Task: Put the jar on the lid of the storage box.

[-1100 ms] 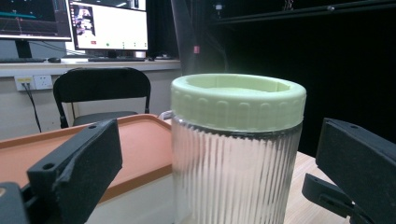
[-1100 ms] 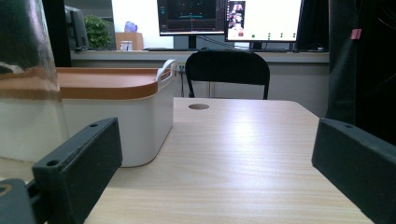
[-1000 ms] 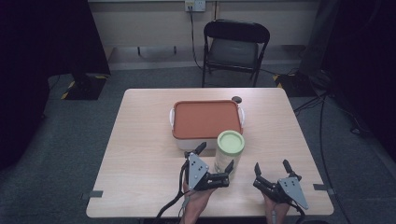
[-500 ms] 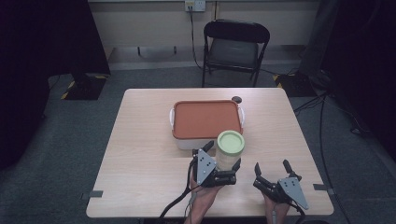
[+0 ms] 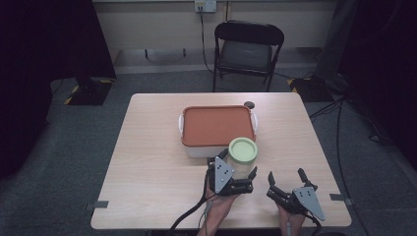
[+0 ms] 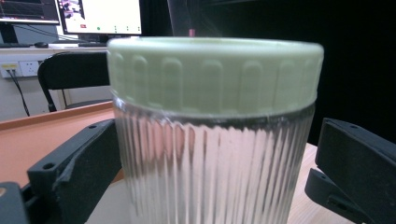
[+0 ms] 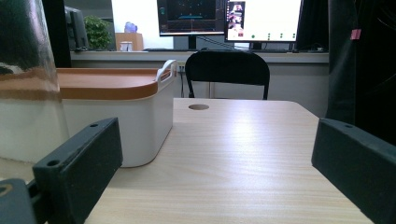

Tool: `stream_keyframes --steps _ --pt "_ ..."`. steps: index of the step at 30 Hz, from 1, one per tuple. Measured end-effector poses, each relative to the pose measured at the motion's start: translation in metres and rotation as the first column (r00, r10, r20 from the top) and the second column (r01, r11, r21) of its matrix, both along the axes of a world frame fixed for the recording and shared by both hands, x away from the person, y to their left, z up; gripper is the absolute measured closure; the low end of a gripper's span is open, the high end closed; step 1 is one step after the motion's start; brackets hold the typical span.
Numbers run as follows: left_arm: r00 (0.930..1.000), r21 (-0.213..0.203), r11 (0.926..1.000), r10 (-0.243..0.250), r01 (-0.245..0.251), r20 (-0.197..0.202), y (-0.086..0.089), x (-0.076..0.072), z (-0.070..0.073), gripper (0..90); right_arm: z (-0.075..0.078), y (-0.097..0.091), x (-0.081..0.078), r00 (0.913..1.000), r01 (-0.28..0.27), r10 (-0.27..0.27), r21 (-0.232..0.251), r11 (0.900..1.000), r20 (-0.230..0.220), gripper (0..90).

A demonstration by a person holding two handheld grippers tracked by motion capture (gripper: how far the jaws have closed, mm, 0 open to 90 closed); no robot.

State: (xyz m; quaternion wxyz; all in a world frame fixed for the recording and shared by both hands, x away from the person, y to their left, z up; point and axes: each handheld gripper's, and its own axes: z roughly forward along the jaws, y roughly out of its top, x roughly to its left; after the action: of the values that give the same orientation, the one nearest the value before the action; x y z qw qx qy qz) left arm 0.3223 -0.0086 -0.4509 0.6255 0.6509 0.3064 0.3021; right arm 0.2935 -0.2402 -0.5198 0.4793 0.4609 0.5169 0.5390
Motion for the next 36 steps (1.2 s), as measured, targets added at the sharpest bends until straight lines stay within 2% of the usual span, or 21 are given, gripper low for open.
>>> stream_keyframes --steps 7,11,17,25,31,36 --pt "0.9998 -0.002 0.9998 0.018 -0.018 -0.011 -0.002 0.001 -0.009 0.0 0.0 0.0 0.0 1.0 0.0 0.0 0.0 1.0 0.0 1.1" --pt "0.9996 0.016 0.9996 0.025 -0.024 -0.013 -0.004 0.001 -0.011 0.0 0.0 0.0 0.0 1.0 0.0 0.0 0.0 1.0 0.0 1.1" --pt "0.9991 0.004 0.9994 0.034 -0.034 -0.025 -0.004 0.001 -0.016 0.0 0.0 0.0 0.0 1.0 0.0 0.0 0.0 1.0 0.0 1.1" --pt "0.9982 0.023 0.9984 0.052 -0.052 -0.029 -0.007 0.001 -0.021 0.0 0.0 0.0 0.0 1.0 0.0 0.0 0.0 1.0 0.0 1.1" --pt "0.9967 0.043 0.9973 0.062 -0.06 -0.053 -0.01 0.004 -0.029 0.1 0.0 0.0 0.0 1.0 0.0 0.0 0.0 1.0 0.0 1.1" --pt "0.9957 0.038 0.9972 0.067 -0.064 -0.065 -0.011 0.004 -0.034 1.5 0.0 0.0 0.0 1.0 -0.001 0.001 0.0 1.0 0.0 1.1"
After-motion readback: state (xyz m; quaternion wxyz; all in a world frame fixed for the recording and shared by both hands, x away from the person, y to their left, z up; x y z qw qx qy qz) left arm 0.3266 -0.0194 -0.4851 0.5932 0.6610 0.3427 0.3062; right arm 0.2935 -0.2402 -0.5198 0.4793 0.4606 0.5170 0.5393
